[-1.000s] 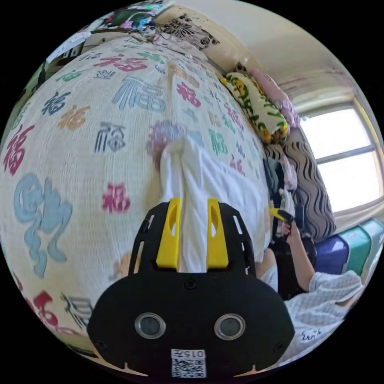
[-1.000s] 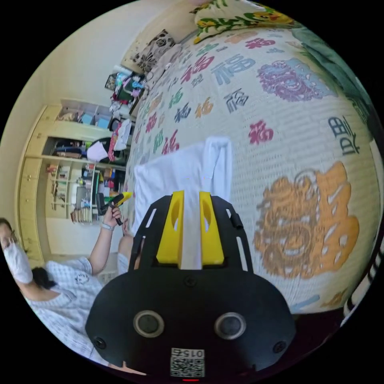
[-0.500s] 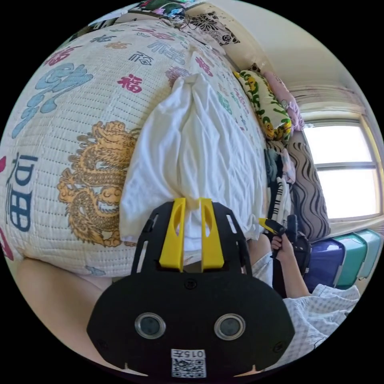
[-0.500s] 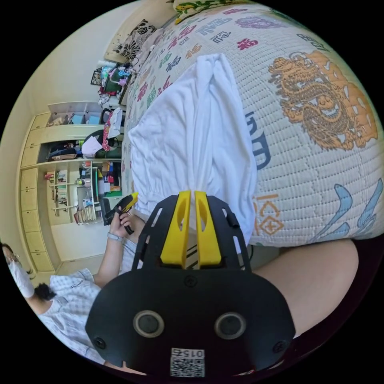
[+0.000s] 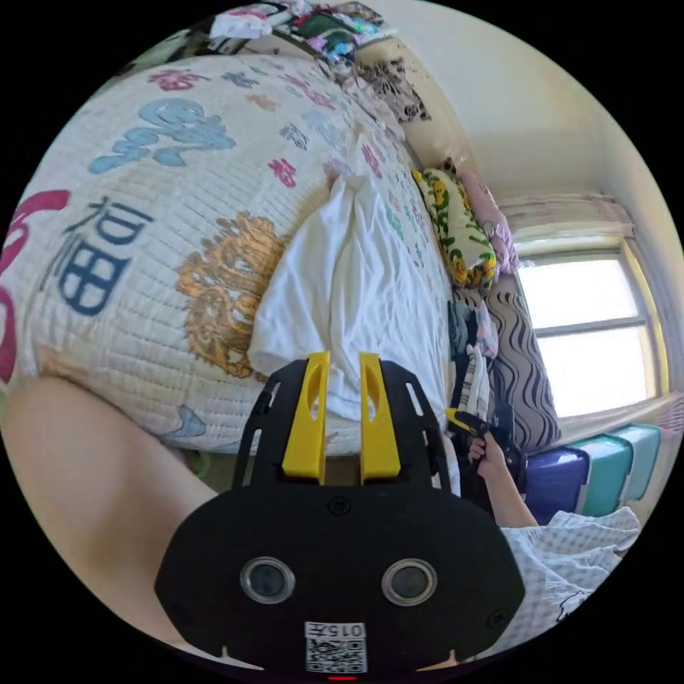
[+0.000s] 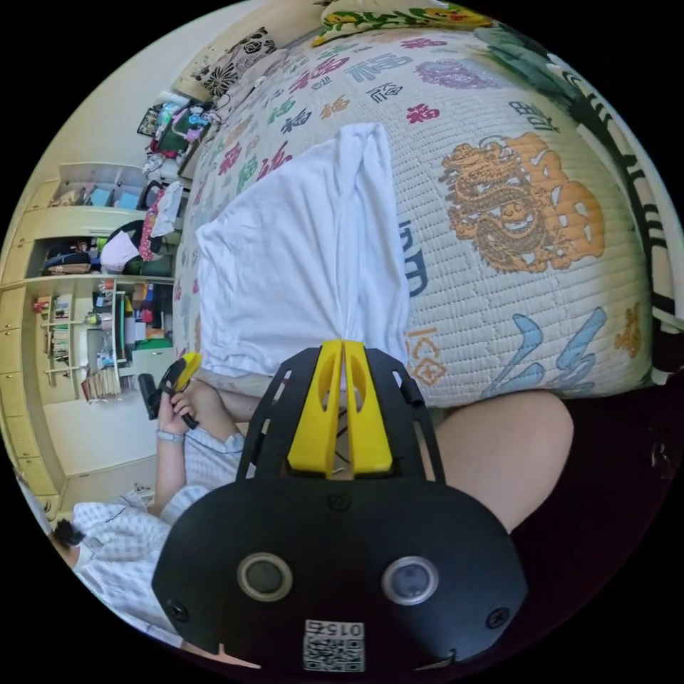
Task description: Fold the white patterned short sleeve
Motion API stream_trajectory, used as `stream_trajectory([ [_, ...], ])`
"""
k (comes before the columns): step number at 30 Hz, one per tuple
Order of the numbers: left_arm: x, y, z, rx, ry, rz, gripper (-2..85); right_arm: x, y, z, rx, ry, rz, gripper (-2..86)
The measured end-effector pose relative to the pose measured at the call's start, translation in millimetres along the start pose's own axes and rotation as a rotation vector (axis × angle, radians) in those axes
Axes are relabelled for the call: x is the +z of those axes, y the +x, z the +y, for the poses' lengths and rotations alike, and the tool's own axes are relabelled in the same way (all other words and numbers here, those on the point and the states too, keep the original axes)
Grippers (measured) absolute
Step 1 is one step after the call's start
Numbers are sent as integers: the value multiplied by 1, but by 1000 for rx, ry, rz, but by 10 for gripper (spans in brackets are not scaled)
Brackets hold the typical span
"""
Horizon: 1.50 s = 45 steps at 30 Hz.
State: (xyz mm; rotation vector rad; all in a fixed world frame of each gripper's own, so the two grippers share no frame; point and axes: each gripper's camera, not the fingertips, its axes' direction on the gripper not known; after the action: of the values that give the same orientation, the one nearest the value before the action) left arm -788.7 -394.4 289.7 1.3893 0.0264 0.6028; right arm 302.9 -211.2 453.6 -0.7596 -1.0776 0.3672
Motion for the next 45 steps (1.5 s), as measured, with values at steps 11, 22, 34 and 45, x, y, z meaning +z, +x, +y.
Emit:
stream_trajectory([
  [11,-23,-22,17,-83,143,-257,85,63,-190,-91,-363,2,-22,64],
  [22,-44,-44,34,-80,217,-56,-5,281,-448,-219,-718,-287,267,76],
  [34,-52,-70,52,-108,320,103,-7,424,-515,-264,-816,-493,876,23],
  [45,-111,-60,111,18,514,140,-8,311,-564,-261,-952,-349,254,0],
])
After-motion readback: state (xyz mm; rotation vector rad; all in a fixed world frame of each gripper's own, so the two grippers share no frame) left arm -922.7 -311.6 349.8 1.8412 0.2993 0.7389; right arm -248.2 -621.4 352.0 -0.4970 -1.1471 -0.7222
